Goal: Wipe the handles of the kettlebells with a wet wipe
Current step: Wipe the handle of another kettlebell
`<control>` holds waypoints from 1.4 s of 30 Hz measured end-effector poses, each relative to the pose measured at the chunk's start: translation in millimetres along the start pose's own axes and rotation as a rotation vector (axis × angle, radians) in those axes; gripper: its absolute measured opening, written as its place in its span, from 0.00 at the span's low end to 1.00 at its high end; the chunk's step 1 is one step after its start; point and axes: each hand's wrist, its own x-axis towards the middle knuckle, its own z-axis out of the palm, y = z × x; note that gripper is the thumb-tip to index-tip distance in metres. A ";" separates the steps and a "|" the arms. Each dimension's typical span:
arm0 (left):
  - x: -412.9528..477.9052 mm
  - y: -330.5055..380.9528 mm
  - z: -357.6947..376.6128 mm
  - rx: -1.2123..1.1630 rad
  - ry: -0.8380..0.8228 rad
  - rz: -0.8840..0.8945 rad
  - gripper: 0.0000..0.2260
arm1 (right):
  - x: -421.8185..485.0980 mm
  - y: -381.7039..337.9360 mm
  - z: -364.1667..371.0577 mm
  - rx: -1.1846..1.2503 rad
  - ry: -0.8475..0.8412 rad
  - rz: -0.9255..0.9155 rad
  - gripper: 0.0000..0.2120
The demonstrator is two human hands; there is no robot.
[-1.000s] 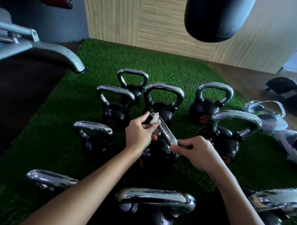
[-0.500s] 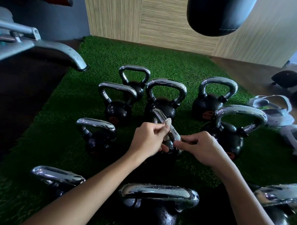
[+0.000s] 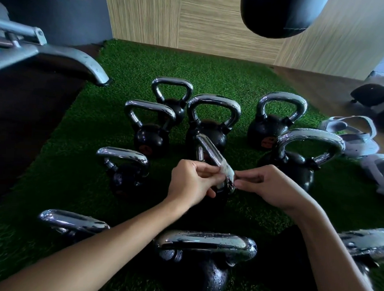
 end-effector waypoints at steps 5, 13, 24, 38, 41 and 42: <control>-9.8 -6.9 -1.3 0.137 -0.178 0.093 0.06 | -0.6 1.5 1.4 0.032 0.023 0.006 0.17; 5.7 -18.1 -2.2 0.291 -0.307 0.078 0.05 | -0.5 3.0 5.3 0.111 0.091 0.035 0.14; 10.4 -20.7 -25.0 0.470 -0.218 0.366 0.07 | -14.3 -6.9 7.0 -0.368 0.348 0.051 0.17; 12.9 38.8 -40.5 0.290 -0.043 0.614 0.24 | -5.2 -36.4 14.5 0.295 0.267 -0.261 0.20; 15.2 40.4 -34.5 0.368 -0.029 0.616 0.25 | -2.3 -35.0 16.7 0.341 0.324 -0.234 0.14; 15.5 39.7 -31.8 0.403 -0.011 0.601 0.25 | -1.0 -32.9 15.7 0.336 0.338 -0.230 0.10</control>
